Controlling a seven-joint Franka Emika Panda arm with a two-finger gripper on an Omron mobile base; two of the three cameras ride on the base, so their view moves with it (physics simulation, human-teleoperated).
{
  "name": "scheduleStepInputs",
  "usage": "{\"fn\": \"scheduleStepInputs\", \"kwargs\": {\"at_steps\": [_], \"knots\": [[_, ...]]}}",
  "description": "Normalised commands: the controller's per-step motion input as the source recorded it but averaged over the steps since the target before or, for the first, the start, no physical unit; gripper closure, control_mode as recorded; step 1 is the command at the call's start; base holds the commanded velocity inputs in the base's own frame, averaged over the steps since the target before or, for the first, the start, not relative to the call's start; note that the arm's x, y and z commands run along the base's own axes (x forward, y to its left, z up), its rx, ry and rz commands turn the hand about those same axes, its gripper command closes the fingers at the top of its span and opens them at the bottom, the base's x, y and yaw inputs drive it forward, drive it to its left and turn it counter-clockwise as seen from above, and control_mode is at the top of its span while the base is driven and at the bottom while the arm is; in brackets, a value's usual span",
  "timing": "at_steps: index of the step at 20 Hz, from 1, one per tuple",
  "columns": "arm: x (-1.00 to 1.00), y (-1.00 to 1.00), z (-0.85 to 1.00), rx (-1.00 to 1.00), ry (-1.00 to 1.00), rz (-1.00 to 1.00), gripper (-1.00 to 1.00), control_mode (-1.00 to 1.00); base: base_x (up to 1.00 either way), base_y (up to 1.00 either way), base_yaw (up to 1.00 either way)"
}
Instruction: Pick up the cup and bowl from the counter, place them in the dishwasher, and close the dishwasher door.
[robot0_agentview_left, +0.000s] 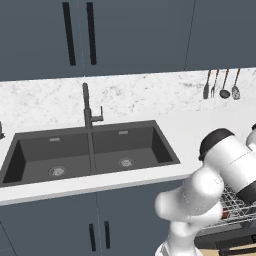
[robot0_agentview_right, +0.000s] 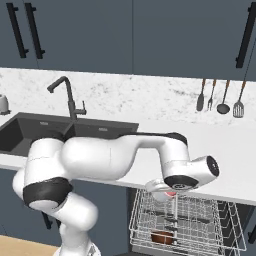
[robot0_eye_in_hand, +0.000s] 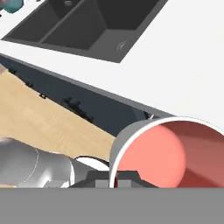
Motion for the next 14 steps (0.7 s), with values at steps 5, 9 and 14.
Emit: {"fn": "scheduleStepInputs", "kwargs": {"at_steps": [5, 9, 14], "knots": [[-1.00, 0.08, -0.02, 0.11, -0.28, 0.00, 1.00, -1.00, 0.00, 0.00, 0.00], [-0.70, 0.10, -0.19, 0.01, -0.21, -0.02, 1.00, -1.00, 0.00, 0.00, 0.00], [0.04, 0.15, -0.26, -0.06, -0.05, -0.06, 1.00, -1.00, 0.00, 0.00, 0.00]]}}
